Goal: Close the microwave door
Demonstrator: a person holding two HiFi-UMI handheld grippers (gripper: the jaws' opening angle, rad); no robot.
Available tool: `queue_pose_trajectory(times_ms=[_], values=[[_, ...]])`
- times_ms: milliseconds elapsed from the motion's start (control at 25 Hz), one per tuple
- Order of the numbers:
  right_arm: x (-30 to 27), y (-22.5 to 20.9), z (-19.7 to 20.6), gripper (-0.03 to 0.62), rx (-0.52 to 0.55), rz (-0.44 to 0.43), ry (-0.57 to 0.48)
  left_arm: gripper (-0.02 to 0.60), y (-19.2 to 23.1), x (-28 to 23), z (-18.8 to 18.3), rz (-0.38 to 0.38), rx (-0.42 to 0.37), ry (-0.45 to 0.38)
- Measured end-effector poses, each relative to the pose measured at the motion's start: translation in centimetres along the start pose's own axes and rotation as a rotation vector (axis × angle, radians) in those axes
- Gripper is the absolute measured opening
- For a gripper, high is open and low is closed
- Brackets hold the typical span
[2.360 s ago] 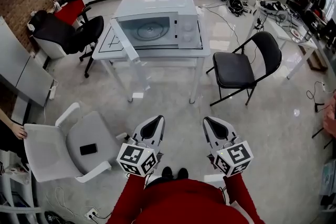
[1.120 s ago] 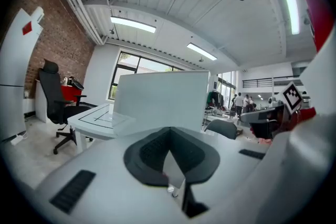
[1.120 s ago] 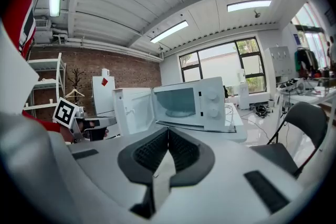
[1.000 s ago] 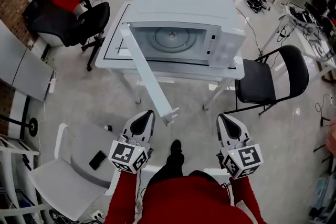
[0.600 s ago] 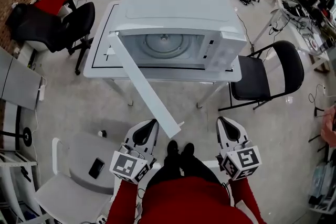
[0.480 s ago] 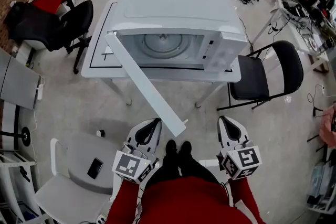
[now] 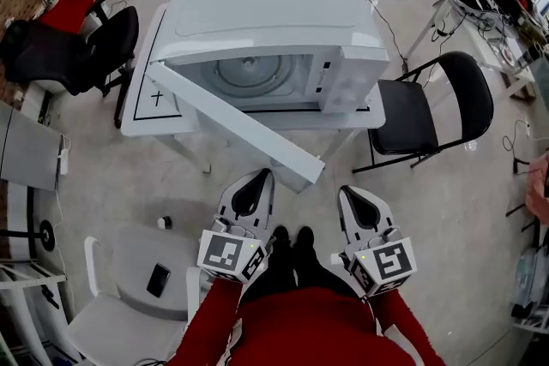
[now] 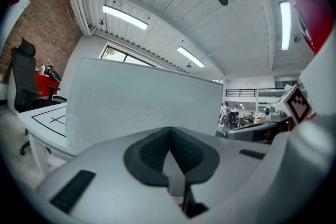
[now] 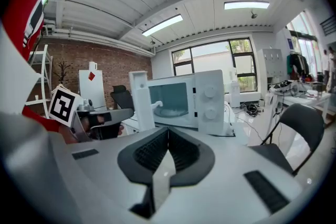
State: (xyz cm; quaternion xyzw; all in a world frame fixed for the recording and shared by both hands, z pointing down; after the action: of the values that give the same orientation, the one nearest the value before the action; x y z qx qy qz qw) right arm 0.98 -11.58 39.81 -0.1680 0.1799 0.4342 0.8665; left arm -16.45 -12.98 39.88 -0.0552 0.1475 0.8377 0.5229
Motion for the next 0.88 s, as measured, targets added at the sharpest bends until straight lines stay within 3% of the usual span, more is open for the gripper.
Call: queue_pose_trajectory(times_ms=[200, 320, 480, 680, 880], values=[[-1.6, 2.1, -1.8, 0.012, 0.135, -0.074, -0.102, 0.009, 0.0, -2.7, -0.8, -0.022, -0.045, 0.011], [-2.8, 2.6, -2.4, 0.012, 0.171, -0.098, -0.108, 0.009, 0.1, -4.0, -1.3, -0.021, -0.078, 0.016], [-4.0, 2.0, -3.0, 0.012, 0.145, -0.074, -0.083, 0.009, 0.0, -5.7, -2.7, -0.045, -0.105, -0.014], [-5.7, 1.2, -4.5, 0.012, 0.233, -0.024, -0.126, 0.009, 0.7, -7.5, -2.9, -0.099, -0.174, 0.006], [-7.5, 0.2, -5.5, 0.012, 0.21, 0.044, -0.105, 0.009, 0.4, -8.3, -4.3, -0.17, -0.303, -0.012]])
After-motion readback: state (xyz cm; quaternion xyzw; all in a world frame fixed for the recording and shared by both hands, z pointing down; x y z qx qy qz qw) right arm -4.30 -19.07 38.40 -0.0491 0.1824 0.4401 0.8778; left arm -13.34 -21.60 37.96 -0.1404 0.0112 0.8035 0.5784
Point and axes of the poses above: the fingertips, and each gripper's own axes: x backward along the fingers, y to its left, z out of its underside, the point moved 4 cm from there along x, backward along the fingers, and after that the axes turned 10 degrees about y, right-handed, at the moved point
